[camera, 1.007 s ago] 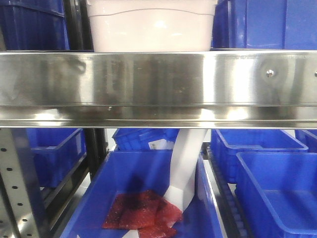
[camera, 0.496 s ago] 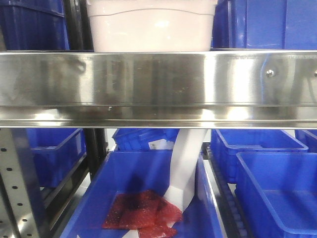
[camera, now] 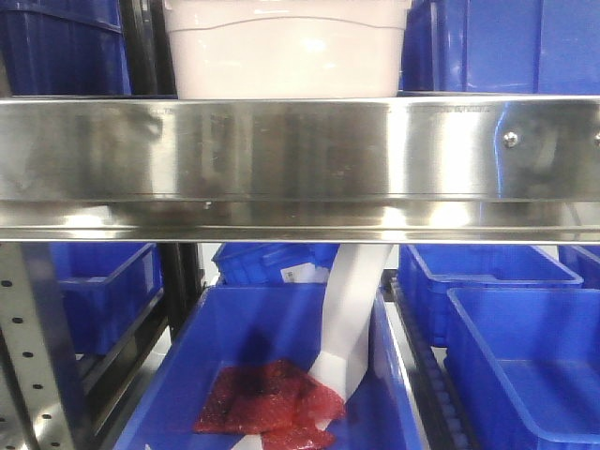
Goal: Grab white bin and place on right shelf
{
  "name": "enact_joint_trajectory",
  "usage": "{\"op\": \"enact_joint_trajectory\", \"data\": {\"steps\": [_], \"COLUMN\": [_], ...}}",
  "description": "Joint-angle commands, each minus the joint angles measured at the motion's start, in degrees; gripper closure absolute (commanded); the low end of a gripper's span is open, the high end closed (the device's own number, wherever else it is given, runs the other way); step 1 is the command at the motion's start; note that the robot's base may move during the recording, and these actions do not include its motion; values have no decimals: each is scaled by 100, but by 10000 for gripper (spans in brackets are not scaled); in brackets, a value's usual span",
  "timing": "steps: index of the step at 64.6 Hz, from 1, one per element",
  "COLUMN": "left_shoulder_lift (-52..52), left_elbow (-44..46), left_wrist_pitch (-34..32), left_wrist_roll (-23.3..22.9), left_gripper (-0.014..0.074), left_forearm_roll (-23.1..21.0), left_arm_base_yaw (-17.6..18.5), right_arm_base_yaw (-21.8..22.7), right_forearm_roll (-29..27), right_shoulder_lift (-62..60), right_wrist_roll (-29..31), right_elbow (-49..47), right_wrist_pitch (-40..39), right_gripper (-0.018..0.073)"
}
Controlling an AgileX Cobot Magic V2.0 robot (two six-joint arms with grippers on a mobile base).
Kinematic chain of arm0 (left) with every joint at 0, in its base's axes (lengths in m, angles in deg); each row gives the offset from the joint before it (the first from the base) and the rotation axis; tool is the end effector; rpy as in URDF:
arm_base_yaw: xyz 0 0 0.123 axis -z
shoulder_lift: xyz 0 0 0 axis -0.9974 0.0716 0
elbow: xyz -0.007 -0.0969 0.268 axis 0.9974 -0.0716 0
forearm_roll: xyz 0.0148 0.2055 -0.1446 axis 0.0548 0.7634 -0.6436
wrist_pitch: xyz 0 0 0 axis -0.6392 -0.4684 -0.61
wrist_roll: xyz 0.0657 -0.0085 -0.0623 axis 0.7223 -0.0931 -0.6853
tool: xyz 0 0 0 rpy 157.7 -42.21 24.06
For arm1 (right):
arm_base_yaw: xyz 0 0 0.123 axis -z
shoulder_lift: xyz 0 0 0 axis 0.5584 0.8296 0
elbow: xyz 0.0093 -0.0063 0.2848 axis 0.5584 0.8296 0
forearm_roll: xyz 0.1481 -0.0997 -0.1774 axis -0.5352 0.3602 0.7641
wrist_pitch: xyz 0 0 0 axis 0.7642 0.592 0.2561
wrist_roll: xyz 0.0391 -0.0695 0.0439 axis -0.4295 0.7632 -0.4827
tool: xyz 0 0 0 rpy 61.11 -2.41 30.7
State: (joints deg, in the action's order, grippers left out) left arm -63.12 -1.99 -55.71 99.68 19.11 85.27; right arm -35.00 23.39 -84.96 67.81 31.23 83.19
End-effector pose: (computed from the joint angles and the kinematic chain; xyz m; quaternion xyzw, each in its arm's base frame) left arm 0.0316 -0.0086 0.2879 -0.0375 0.6243 -0.1160 0.7716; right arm 0.0568 0.0010 0.2028 0.0414 0.6877 0.0569 0.7225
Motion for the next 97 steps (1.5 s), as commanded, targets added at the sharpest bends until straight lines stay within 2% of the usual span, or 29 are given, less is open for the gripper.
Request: {"op": "enact_joint_trajectory", "data": {"steps": [1, 10, 16, 48, 97], "left_shoulder_lift": [79, 79, 79, 79, 79], "left_elbow": [147, 147, 147, 147, 147], "left_wrist_pitch": [-415, -415, -415, -415, -415], "left_wrist_roll": [12, 12, 12, 12, 12], "left_gripper": [715, 715, 715, 715, 715], "left_forearm_roll": [-86, -86, -86, -86, -86], "left_arm_base_yaw": [45, 45, 45, 45, 45], "right_arm_base_yaw": [29, 29, 29, 29, 29], "right_forearm_roll": [58, 120, 417, 98, 98], "right_shoulder_lift": [-109, -115, -115, -115, -115], "right_wrist_roll": [-1, 10, 323, 408, 403], "right_elbow": [2, 2, 2, 2, 2], "right_wrist_pitch": [-413, -465, -458, -177, -167], "right_gripper": [517, 517, 517, 517, 517]}}
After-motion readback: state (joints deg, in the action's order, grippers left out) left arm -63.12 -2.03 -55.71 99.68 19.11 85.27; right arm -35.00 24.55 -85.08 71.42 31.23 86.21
